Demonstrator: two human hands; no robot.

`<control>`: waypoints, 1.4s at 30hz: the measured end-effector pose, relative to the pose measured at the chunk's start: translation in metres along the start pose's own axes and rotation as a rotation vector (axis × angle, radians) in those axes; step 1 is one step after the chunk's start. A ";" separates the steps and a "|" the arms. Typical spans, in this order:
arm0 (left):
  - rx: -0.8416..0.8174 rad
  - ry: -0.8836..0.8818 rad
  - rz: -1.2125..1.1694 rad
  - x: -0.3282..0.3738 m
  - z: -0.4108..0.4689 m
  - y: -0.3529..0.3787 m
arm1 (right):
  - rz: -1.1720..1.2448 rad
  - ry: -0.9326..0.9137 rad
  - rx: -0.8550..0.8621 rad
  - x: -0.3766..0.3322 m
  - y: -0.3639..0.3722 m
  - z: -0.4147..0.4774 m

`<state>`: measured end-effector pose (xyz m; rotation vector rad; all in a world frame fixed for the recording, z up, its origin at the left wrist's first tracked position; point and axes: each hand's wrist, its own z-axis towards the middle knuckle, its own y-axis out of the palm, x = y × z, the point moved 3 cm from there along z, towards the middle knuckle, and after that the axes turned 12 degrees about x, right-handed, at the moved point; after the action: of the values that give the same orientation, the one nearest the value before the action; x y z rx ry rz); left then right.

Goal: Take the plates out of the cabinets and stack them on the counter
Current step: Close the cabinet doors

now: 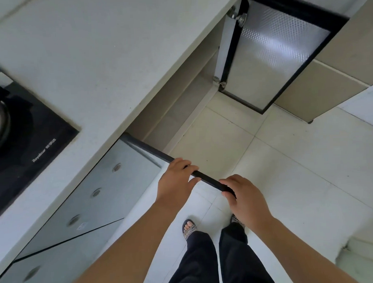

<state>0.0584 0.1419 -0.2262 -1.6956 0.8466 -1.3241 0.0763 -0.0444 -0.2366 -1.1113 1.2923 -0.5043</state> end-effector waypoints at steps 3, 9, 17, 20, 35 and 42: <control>-0.036 0.013 0.023 0.011 0.017 0.000 | -0.034 -0.012 0.037 0.014 -0.012 0.026; -0.067 -0.005 0.071 0.030 0.059 -0.005 | -0.057 -0.085 0.089 0.037 -0.037 0.096; -0.026 -0.254 0.141 0.053 0.136 -0.003 | 0.049 -0.286 0.109 0.061 -0.063 0.229; -0.026 -0.359 0.183 0.058 0.162 -0.004 | 0.086 -0.397 0.090 0.057 -0.067 0.273; 0.093 -0.547 0.149 0.049 0.217 0.005 | -0.147 -0.740 -0.049 0.028 -0.064 0.353; 0.098 -0.586 0.108 0.047 0.232 -0.005 | -0.260 -0.729 -0.147 0.016 -0.061 0.376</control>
<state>0.2947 0.1472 -0.2307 -1.7927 0.5083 -0.7165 0.4452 0.0522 -0.2327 -1.4214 0.5561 -0.1562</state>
